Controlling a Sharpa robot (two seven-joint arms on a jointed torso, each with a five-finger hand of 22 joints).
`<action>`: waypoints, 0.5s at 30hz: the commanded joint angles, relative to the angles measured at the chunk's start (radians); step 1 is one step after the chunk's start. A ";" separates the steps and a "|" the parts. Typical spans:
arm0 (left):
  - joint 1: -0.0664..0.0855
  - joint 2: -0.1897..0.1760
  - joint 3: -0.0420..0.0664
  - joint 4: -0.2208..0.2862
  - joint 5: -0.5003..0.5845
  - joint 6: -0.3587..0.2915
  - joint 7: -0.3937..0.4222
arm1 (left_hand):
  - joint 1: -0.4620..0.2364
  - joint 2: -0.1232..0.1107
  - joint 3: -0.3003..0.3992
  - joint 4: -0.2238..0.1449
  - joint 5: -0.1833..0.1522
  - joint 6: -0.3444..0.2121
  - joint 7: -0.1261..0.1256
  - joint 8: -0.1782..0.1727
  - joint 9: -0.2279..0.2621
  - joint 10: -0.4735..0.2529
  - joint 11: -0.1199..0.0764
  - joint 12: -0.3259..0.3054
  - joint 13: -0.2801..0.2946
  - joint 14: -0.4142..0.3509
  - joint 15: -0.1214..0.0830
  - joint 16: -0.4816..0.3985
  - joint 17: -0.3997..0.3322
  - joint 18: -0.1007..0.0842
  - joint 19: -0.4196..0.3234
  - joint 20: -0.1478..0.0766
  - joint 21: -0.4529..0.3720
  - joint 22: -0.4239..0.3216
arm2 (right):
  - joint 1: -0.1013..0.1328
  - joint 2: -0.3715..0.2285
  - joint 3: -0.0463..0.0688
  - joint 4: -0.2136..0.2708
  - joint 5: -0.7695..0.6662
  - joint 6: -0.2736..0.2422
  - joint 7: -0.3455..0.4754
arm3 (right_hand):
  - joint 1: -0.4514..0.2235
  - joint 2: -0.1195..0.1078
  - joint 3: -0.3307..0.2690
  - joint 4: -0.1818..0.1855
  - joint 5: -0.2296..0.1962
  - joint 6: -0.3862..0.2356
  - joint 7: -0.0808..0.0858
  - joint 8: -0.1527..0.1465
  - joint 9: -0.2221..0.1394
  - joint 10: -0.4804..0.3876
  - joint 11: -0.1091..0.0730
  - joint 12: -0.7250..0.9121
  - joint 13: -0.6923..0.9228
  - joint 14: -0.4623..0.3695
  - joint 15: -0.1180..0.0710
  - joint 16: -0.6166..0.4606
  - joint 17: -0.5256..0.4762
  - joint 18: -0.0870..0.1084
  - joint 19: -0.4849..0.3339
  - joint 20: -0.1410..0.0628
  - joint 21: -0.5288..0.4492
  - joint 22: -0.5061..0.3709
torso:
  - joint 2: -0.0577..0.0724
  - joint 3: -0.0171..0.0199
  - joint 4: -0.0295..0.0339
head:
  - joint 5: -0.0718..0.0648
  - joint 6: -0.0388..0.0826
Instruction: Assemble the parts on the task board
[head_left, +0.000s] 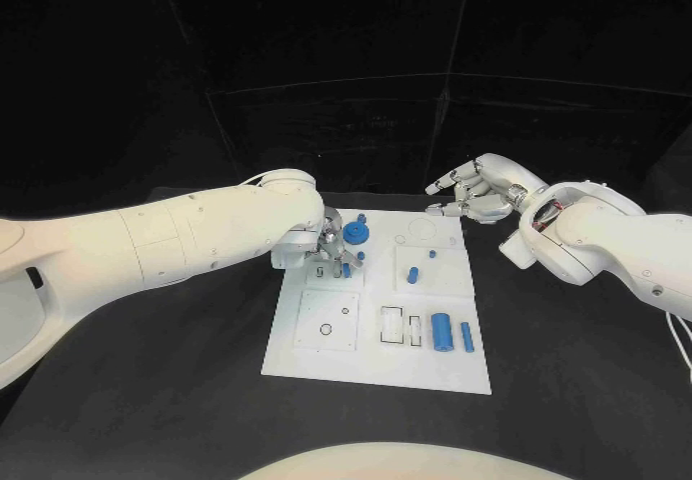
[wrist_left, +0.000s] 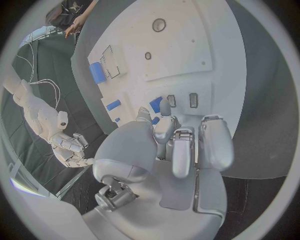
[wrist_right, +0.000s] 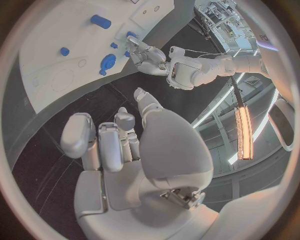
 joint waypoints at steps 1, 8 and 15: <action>0.002 0.003 -0.002 -0.004 -0.007 0.024 0.001 | 0.007 0.002 0.004 -0.006 -0.001 -0.008 0.002 0.005 0.003 0.003 -0.001 0.002 -0.001 0.106 -0.006 0.003 0.263 -0.018 0.006 -0.001 0.004 0.001 | 0.002 0.002 0.001 0.000 -0.003 0.010 0.002 | 0.002 0.010 -0.006 -0.001 0.005 0.002 -0.004 0.007 -0.001 -0.004 -0.003 -0.004 -0.001 0.044 0.001 -0.002 -0.001 0.006 -0.008 -0.001 -0.004 -0.001 | 0.000 -0.0002 0.0004 | -0.001 -0.002; 0.002 0.011 -0.008 -0.013 -0.007 0.025 0.004 | 0.015 0.003 0.012 -0.012 -0.001 -0.013 0.002 0.010 0.009 0.002 -0.001 0.002 0.000 0.106 -0.006 0.003 0.263 -0.018 0.006 -0.001 0.003 0.002 | 0.002 0.005 0.001 -0.002 -0.003 0.012 0.002 | 0.002 0.010 -0.006 0.000 0.006 0.002 -0.004 0.007 -0.001 -0.004 -0.003 -0.004 -0.001 0.044 0.001 -0.002 -0.001 0.006 -0.008 -0.001 -0.004 -0.002 | 0.001 -0.0002 -0.0001 | 0.000 -0.003; 0.001 0.015 -0.010 -0.020 -0.007 0.025 0.003 | 0.033 0.009 0.031 -0.027 -0.001 -0.021 0.002 0.017 0.020 0.002 -0.001 0.003 0.001 0.106 -0.006 0.003 0.263 -0.018 0.006 -0.002 0.005 0.005 | 0.002 0.008 0.001 -0.003 -0.003 0.017 -0.001 | 0.001 0.010 -0.007 0.000 0.007 0.002 -0.004 0.007 -0.001 -0.004 -0.003 -0.004 -0.001 0.044 0.001 -0.002 -0.001 0.006 -0.008 -0.001 -0.005 -0.002 | 0.001 0.0001 0.0003 | -0.001 -0.006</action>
